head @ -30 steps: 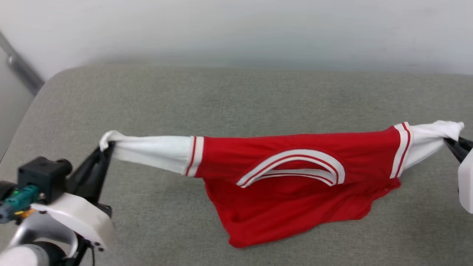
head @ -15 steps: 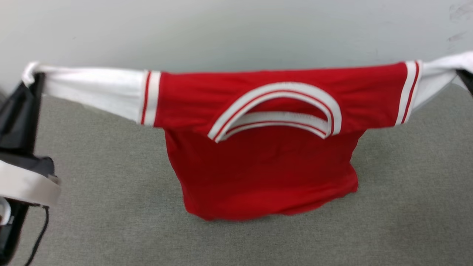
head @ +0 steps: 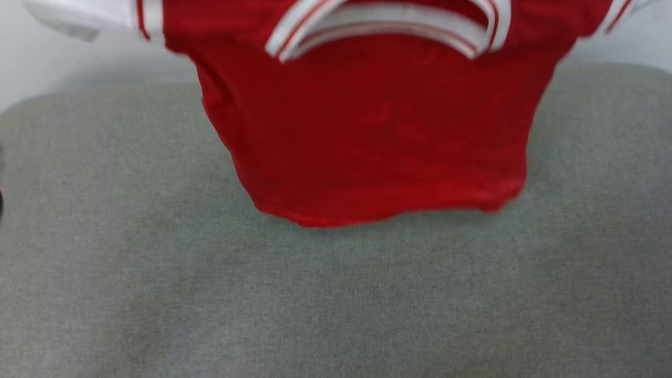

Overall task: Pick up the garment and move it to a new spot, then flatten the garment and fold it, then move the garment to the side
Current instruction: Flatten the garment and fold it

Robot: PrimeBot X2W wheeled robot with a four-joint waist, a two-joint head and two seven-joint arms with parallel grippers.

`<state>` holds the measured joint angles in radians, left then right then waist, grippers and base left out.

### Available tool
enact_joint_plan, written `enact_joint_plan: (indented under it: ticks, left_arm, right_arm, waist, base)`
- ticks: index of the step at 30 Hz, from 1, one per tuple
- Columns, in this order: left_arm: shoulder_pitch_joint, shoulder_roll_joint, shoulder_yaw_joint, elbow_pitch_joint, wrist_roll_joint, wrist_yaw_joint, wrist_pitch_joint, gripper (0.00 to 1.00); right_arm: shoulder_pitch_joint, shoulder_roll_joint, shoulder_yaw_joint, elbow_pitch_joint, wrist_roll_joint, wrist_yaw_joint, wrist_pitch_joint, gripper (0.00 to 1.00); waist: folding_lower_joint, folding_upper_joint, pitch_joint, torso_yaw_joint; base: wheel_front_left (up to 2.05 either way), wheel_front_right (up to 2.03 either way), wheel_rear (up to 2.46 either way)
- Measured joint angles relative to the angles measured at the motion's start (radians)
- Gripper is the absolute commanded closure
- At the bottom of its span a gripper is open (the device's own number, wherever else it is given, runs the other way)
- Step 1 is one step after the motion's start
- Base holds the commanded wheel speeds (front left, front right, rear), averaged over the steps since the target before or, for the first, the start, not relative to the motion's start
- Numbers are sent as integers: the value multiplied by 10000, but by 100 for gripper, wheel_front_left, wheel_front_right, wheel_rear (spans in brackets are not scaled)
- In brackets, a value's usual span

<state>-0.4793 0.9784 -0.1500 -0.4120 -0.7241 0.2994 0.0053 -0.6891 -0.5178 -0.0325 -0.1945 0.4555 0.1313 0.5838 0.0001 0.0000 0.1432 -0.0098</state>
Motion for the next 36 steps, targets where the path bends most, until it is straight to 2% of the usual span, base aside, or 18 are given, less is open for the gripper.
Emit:
enact_joint_plan:
  ticks: [4, 10, 17, 21, 27, 29, 36]
  left_arm:
    - [-1756, -119, -259, 871, 71, -568, -15, 100]
    - [-5147, -1022, -1156, 3010, 533, -1521, -102, 100]
    - [-8830, -2033, -1820, 5781, 1407, -2220, -531, 100]
    - [-10346, -2575, -1937, 7156, 1649, -2403, -1011, 100]
    - [-11218, -3423, -2119, 8959, 1843, -2548, -2050, 100]
    - [-11221, -3720, -2196, 9467, 1802, -2727, -2263, 100]
    - [-9789, -4447, -2431, 10358, 1766, -3193, -2638, 100]
  right_arm:
    - [-1211, -219, 322, 642, -272, 4, -460, 100]
    - [-3475, -491, 639, 1822, -629, 4, -794, 100]
    - [-6299, -407, 1168, 3386, -1469, 4, -1561, 100]
    - [-7717, -280, 1413, 4353, -1971, 6, -2105, 100]
    - [-8720, -94, 1893, 5741, -2656, 6, -2997, 100]
    - [-8738, 31, 2008, 6180, -2704, 4, -3300, 100]
    - [-7674, 479, 1967, 7494, -2516, 4, -3931, 100]
  waist:
    - [0, 1, 703, -9]
    - [1, 0, 1969, 95]
    - [2, 0, 3420, 283]
    - [2, 0, 4179, 435]
    - [2, 0, 5049, 753]
    - [3, 0, 5196, 913]
    - [0, 0, 4988, 1187]
  base:
    - [0, 0, 0]
    - [0, 0, 0]
    - [0, 0, 0]
    - [0, 0, 0]
    - [0, 0, 0]
    - [0, 0, 0]
    - [0, 0, 0]
